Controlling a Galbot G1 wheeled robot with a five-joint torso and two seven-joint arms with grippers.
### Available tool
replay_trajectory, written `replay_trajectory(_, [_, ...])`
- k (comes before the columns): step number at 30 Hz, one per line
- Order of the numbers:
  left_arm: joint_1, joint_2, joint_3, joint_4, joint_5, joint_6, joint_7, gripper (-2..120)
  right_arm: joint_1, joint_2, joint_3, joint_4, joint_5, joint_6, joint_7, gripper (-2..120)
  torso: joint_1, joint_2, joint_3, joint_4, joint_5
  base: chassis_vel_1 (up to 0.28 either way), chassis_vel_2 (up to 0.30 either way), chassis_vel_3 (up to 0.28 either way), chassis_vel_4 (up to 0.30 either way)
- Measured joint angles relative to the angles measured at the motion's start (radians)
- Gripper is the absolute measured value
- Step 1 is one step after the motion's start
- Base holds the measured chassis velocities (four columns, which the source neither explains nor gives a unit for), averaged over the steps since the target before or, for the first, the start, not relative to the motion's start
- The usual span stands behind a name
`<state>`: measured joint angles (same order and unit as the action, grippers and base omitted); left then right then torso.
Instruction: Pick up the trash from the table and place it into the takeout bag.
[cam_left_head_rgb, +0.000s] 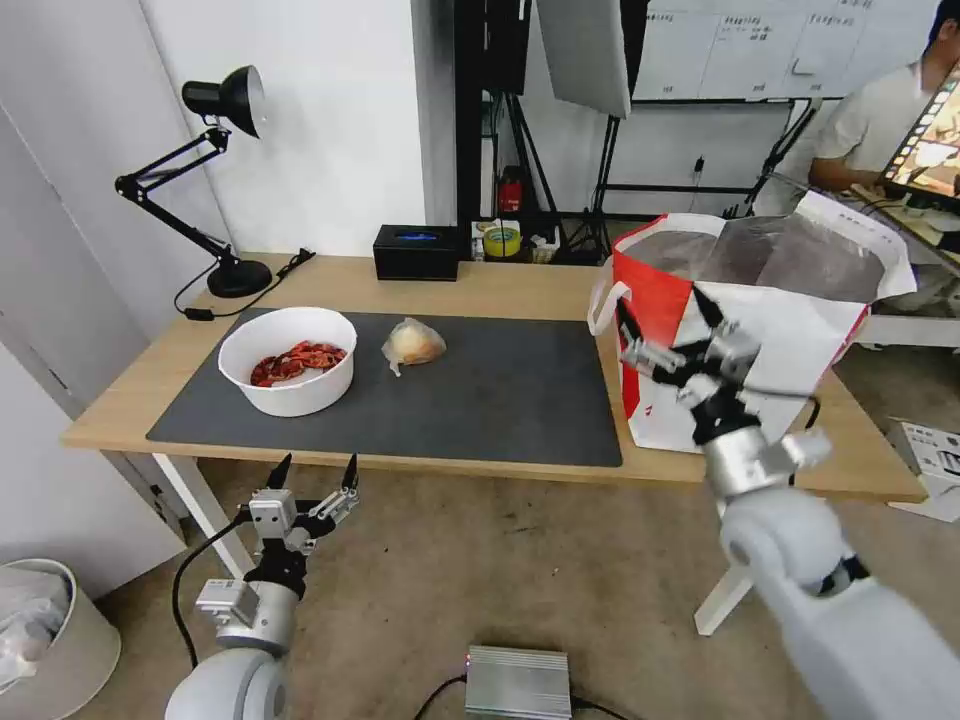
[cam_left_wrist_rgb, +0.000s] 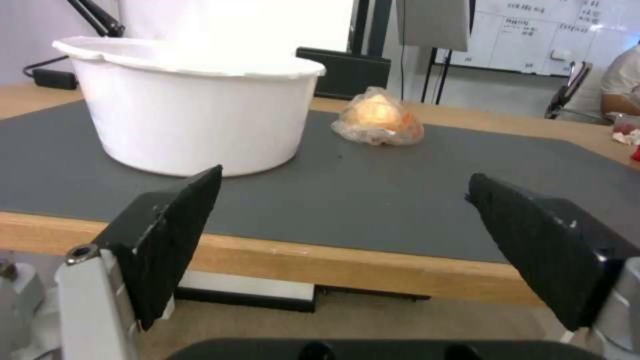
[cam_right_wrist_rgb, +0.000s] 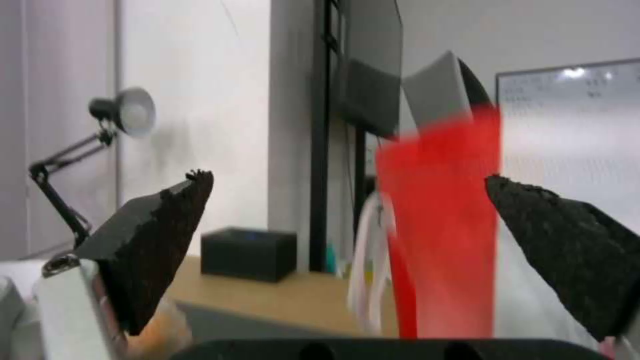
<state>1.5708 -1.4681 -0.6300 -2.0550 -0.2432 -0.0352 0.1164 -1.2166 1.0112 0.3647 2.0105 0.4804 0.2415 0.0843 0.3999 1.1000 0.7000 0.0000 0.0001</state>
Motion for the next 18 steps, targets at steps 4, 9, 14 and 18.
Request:
replay_trajectory(4, [-0.003,-0.004,-0.003,0.003,0.0,0.0,-0.001,100,-0.088,0.06,0.005,-0.023,-0.062,0.052,0.004,100,0.0,0.0,0.0,0.0,-0.0001,0.0,0.0,0.0,0.0])
replay_trajectory(9, [-0.003,-0.006,-0.009,0.003,0.001,0.0,-0.001,100,-0.148,0.09,0.021,-0.037,-0.101,0.08,0.011,100,0.0,0.0,0.0,0.0,-0.0002,0.0,0.0,0.0,0.0])
replay_trajectory(14, [-0.001,-0.008,-0.013,0.002,0.004,0.0,0.0,100,-0.216,0.106,0.027,-0.03,-0.135,0.086,0.031,100,0.0,0.0,0.0,0.0,-0.0001,0.0,0.0,0.0,0.0])
replay_trajectory(18, [-0.001,-0.006,-0.013,0.002,0.005,0.0,0.004,100,-0.256,0.124,0.021,-0.027,-0.165,0.086,0.056,100,0.0,0.0,0.0,0.0,-0.0002,0.0,0.0,0.0,0.0])
